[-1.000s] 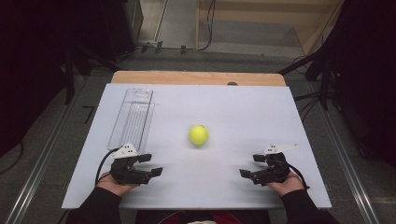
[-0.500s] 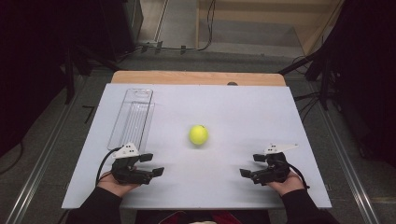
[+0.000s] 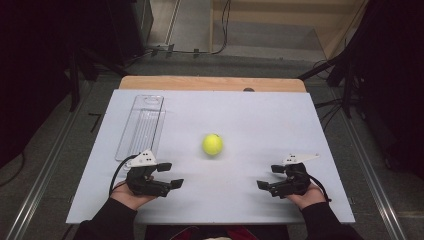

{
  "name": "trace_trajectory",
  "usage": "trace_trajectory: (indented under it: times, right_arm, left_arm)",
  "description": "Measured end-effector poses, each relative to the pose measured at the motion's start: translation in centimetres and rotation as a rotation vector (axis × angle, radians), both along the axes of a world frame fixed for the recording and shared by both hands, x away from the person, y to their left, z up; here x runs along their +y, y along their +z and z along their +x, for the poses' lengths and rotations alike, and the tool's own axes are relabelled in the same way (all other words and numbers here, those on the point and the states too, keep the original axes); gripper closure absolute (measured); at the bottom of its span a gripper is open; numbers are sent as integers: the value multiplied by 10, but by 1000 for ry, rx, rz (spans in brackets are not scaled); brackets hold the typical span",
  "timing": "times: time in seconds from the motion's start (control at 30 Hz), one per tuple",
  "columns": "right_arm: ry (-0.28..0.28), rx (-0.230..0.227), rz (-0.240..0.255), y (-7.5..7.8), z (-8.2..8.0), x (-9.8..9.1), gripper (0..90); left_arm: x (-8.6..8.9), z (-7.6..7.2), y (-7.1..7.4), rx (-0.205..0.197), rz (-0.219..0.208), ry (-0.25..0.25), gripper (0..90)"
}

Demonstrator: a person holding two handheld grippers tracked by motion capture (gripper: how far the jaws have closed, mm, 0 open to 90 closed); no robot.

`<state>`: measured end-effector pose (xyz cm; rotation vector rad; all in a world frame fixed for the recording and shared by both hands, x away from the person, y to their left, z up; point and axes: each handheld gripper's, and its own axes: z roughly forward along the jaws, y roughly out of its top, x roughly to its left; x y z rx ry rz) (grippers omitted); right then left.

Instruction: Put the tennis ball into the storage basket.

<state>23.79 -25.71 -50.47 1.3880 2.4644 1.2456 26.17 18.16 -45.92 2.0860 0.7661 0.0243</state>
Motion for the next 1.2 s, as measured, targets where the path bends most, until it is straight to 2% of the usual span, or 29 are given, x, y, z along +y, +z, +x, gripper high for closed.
trace_trajectory:
  times: [0.13, 0.2, 0.3, 0.4, 0.5, 0.6, 0.7, 0.93, 1.2]
  right_arm:
    - [0, 0, -4, 0, 0, 0, 70]
    - [0, 0, -5, 0, 0, 0, 70]
    - [-1, -2, -6, 0, 0, 0, 70]
    - [-3, -4, -7, 0, 0, 0, 70]
    - [-3, -7, -7, 0, 0, 0, 70]
    - [-3, -8, -6, 0, 0, 0, 70]
    - [-1, -11, -8, 0, 1, 1, 70]
    - [-1, -10, -10, 0, 1, 1, 70]
    - [-1, -13, -9, 0, 2, 1, 69]
  left_arm:
    - [-4, 1, 2, 4, 1, -14, 222]
    - [-8, 2, 5, -5, 17, -24, 202]
    - [-11, 3, 6, 7, -6, -39, 175]
    - [-16, 6, 6, 34, -16, -72, 0]
    - [-20, 7, 7, 28, -26, -74, 0]
    - [-24, 8, 9, 18, 0, -75, 0]
    - [-26, 12, 11, 33, -10, -67, 0]
    - [-33, 20, 14, 24, 18, -65, 0]
    - [-40, 32, 18, 19, 21, -59, 0]
